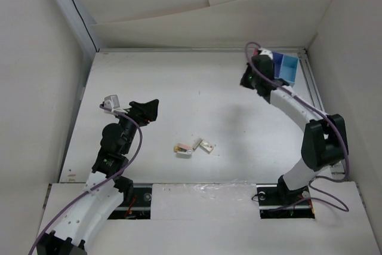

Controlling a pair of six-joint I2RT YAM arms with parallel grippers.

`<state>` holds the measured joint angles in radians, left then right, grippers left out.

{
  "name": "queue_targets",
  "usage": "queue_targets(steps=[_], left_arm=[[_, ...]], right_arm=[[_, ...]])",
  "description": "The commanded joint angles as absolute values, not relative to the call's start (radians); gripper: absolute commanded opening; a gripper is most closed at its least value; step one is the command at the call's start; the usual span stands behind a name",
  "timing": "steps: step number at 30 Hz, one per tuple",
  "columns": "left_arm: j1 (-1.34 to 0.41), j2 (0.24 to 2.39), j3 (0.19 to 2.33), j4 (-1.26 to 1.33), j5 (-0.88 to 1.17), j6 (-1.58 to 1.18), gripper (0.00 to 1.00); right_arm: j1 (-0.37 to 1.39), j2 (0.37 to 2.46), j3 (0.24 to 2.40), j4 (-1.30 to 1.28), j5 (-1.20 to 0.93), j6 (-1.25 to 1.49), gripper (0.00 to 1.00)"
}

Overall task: Sort the stationery into containers
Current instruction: Grab a piece of stationery with the right arm

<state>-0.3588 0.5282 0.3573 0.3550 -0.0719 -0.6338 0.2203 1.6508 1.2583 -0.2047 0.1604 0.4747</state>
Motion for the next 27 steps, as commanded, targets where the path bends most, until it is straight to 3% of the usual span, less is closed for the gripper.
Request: queue_targets(steps=[1, 7, 11, 12, 15, 18, 27], left_arm=[[-0.360, 0.514, 0.371, 0.403, -0.067, -0.623, 0.79], [-0.360, 0.514, 0.371, 0.394, -0.067, -0.623, 0.79], [-0.360, 0.505, 0.371, 0.403, -0.058, -0.623, 0.79], [-0.360, 0.505, 0.371, 0.403, -0.058, -0.623, 0.79], [-0.360, 0.505, 0.371, 0.394, -0.058, -0.623, 0.79], [-0.360, 0.505, 0.371, 0.394, -0.058, -0.623, 0.79], [-0.360, 0.505, 0.371, 0.394, -0.058, -0.623, 0.79]], right_arm=[[0.395, 1.562, 1.168, -0.121, 0.138, 0.459, 0.00], [0.695, 1.479, 1.075, -0.239, 0.212, 0.376, 0.00], [0.820, 1.470, 1.028, -0.371, 0.176, 0.362, 0.43], [0.845, 1.470, 1.016, -0.392, 0.176, 0.382, 0.58], [0.920, 1.482, 0.988, -0.429, 0.202, 0.414, 0.78], [0.948, 1.482, 0.976, -0.440, 0.190, 0.423, 0.87], [0.985, 1.580, 0.989, -0.449, 0.189, 0.402, 0.87]])
